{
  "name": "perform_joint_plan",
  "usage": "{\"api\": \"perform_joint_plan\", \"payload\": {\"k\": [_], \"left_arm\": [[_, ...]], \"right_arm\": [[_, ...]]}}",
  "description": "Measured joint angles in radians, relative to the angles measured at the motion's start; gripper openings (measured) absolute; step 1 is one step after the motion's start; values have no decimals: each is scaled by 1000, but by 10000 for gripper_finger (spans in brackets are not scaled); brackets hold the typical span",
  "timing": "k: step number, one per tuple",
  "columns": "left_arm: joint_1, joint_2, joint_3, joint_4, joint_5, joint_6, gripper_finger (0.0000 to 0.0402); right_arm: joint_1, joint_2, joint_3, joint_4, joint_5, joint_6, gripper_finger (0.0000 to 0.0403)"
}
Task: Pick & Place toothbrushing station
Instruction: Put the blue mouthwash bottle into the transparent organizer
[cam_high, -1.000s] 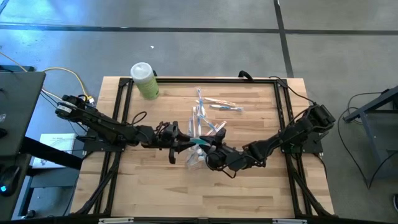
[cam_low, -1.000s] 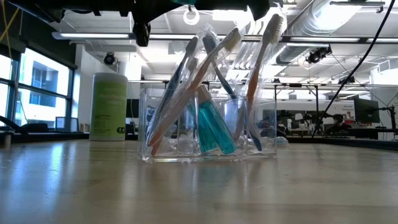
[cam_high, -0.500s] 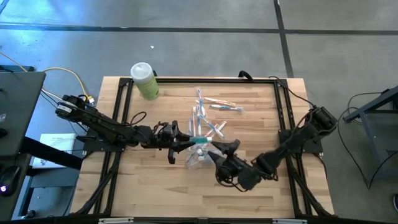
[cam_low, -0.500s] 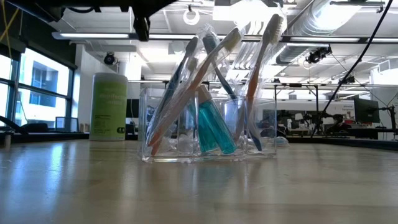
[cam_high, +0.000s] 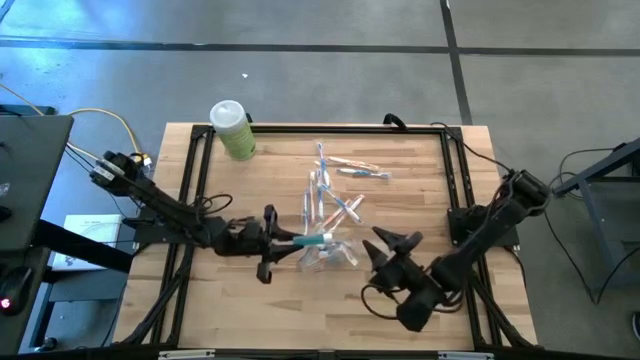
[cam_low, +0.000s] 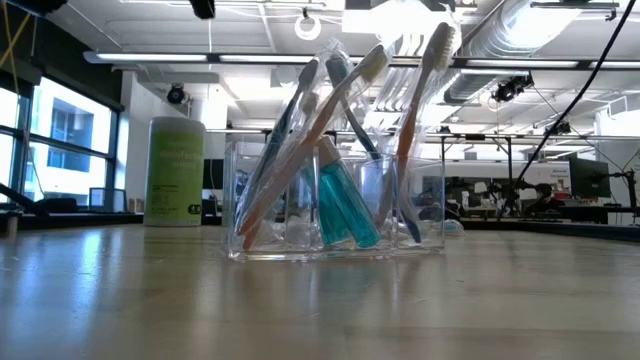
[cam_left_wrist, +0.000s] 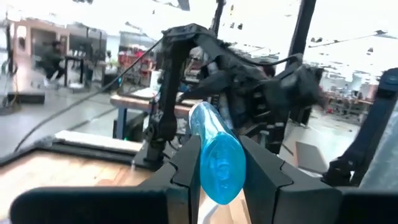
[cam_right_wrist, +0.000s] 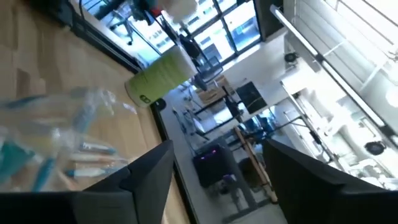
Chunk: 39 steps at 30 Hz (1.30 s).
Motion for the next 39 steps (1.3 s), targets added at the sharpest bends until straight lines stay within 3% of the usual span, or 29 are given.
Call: {"api": "perform_joint_plan", "payload": {"k": [4, 9, 13, 18, 25, 28, 30, 36, 39], "left_arm": [[-20, 0, 0, 25, -3, 65, 77], [-21, 0, 0, 32, -41, 101, 77], [-2, 0, 0, 41, -37, 120, 77], [43, 0, 0, 43, 43, 96, 77], [93, 0, 0, 53, 221, 49, 77], [100, 0, 0, 68, 243, 49, 77], [100, 0, 0, 76, 244, 49, 77], [100, 0, 0, 77, 244, 49, 77], [99, 0, 0, 77, 245, 78, 77]], "right_arm": [[18, -91, -1, -338, -58, 384, 226], [16, -239, -4, -732, -301, 988, 208], [19, -306, -41, -726, -310, 1160, 194], [38, -328, -46, -519, -313, 1027, 175], [38, -313, -47, 2, -406, 564, 141], [16, -298, -46, 175, -420, 405, 131], [-9, -287, -46, 257, -505, 334, 128], [-127, -206, -47, 477, -902, 101, 130], [-166, -179, -46, 556, -919, 51, 134]]}}
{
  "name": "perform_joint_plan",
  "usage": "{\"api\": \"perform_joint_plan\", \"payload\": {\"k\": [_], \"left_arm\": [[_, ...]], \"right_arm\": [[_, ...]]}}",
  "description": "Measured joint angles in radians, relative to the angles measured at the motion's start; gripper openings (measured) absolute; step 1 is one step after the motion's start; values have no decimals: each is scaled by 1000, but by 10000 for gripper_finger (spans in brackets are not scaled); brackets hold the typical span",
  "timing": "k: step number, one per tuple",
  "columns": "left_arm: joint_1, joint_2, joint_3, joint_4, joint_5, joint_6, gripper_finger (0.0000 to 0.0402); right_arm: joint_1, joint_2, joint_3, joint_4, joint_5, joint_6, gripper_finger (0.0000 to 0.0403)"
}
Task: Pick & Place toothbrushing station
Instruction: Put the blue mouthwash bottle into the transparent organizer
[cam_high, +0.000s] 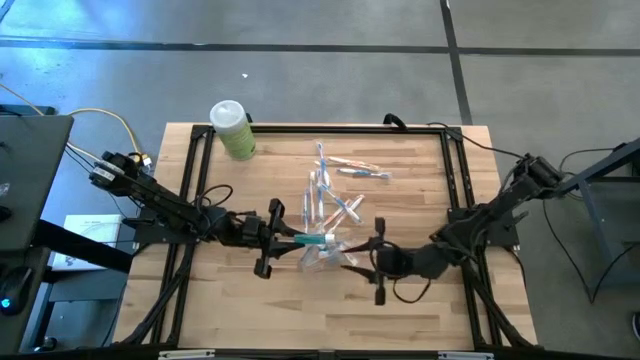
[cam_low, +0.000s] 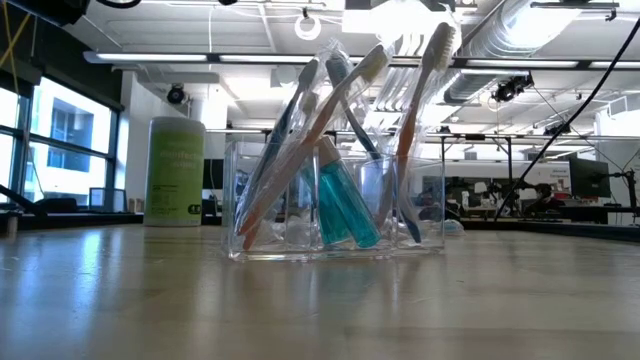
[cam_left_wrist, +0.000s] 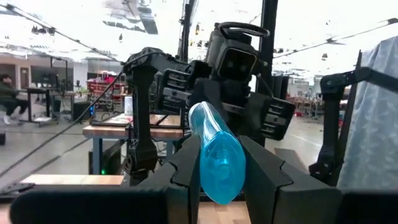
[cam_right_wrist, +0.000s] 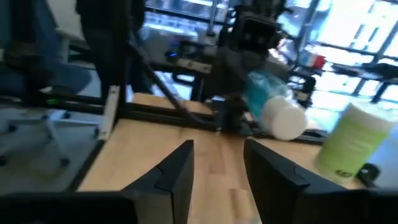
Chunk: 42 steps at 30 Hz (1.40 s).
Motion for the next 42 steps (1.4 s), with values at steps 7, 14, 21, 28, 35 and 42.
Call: {"api": "perform_joint_plan", "payload": {"k": [7, 14, 21, 28, 35, 42], "left_arm": [[-29, 0, 0, 0, 13, 78, 77], [-33, 0, 0, -6, 11, 91, 77], [-33, 0, 0, -21, 9, 106, 77], [-33, 0, 0, -51, 8, 161, 77], [-30, 0, 0, -65, 6, 221, 77], [-5, 0, 0, -82, 6, 220, 77]], "right_arm": [[-37, 2, 0, -12, 41, -24, 161], [-35, 2, 0, -21, -54, -75, 225], [-43, 2, 0, -28, -74, -113, 277], [-50, 2, 0, -104, -68, -65, 286], [-103, 1, 0, -45, -75, 15, 282], [-167, 1, 0, -32, -339, -3, 282]]}}
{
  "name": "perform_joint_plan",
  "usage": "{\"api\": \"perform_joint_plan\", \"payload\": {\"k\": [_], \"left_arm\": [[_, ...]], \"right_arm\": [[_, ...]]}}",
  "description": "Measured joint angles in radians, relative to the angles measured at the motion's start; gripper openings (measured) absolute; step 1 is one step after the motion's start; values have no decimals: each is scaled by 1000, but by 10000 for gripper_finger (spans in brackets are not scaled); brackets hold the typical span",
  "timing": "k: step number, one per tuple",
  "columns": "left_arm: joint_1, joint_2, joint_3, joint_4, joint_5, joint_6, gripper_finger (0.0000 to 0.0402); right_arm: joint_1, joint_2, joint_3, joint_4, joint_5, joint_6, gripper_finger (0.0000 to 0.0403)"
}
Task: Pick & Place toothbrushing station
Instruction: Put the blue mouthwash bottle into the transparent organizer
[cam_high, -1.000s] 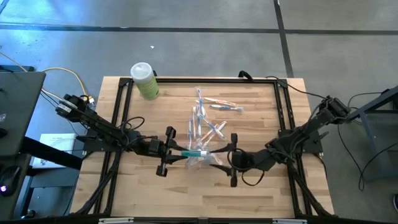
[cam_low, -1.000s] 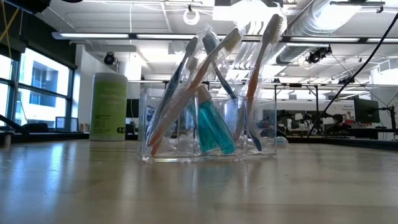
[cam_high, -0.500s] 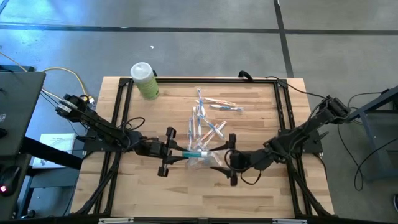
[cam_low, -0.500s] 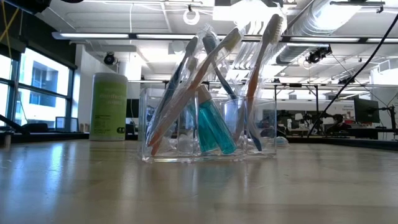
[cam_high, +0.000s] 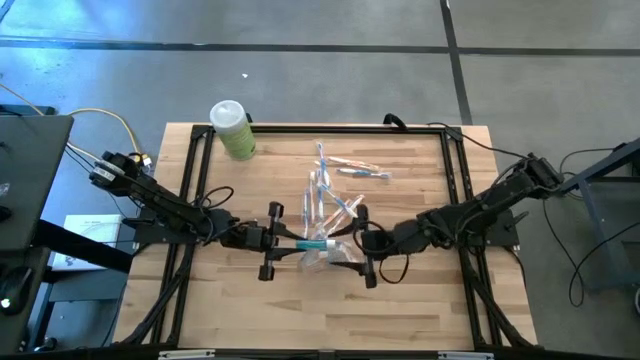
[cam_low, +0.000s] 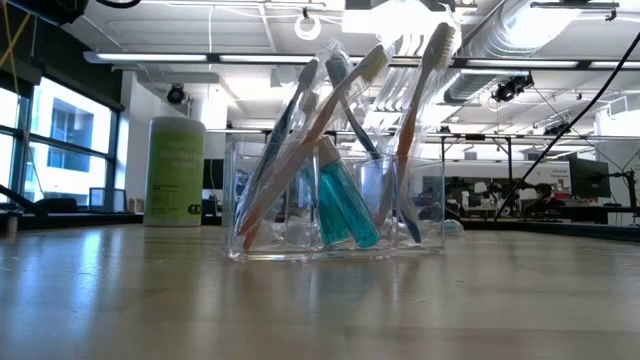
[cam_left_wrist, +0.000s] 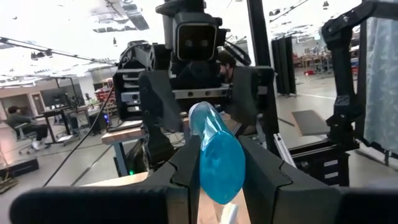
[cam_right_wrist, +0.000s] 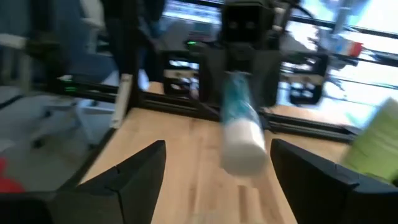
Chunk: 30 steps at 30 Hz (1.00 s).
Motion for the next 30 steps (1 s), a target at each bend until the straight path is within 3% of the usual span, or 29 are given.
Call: {"api": "perform_joint_plan", "payload": {"k": [4, 18, 25, 30], "left_arm": [[13, 0, 0, -7, 7, -6, 77], [46, 0, 0, 14, -2, -34, 76], [46, 0, 1, 19, 3, -54, 76], [45, 0, 1, 17, 6, -81, 76]], "right_arm": [[-23, 0, 0, 39, -84, -7, 282], [-91, 65, 0, 109, -77, -34, 275], [-73, 72, 0, 160, -67, -70, 227], [-70, 72, 0, 165, -58, -79, 166]]}}
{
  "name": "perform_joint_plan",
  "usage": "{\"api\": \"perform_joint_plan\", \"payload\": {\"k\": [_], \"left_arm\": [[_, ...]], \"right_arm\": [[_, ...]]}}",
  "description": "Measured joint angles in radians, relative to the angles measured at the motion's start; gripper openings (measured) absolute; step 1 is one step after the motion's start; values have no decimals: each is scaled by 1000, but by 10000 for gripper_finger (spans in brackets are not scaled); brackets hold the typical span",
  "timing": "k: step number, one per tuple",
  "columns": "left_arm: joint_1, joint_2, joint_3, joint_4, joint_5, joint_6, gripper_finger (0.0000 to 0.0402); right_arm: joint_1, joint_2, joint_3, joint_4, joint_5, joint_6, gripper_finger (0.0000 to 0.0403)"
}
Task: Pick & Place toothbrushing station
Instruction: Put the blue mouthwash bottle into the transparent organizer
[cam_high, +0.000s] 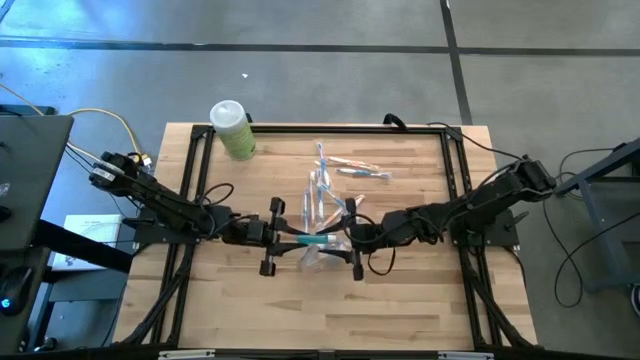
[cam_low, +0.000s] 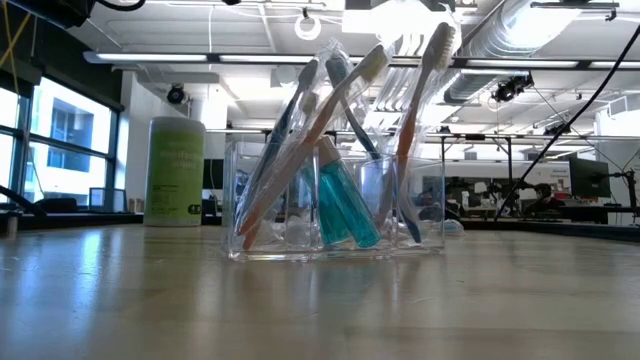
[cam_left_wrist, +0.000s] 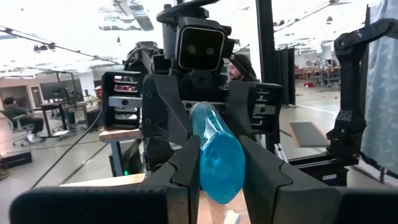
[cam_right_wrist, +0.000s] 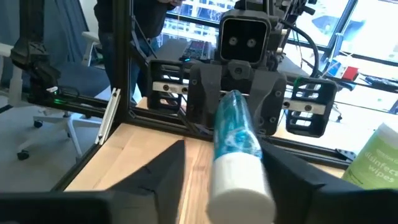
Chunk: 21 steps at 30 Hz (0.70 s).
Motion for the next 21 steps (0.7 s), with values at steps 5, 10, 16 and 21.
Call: {"api": "perform_joint_plan", "payload": {"k": [5, 10, 16, 21], "left_arm": [[0, 0, 0, -8, -10, -24, 82], [0, 0, 0, -14, -14, -5, 127], [-26, 0, 0, -14, -21, 32, 170], [-55, 0, 0, -12, -21, 33, 180]], "right_arm": [[0, 0, 0, -4, 40, -1, 80], [1, 0, 0, -15, 38, -8, 80], [23, -7, 0, -70, 53, -8, 80], [98, -45, 41, -248, 97, 38, 80]]}}
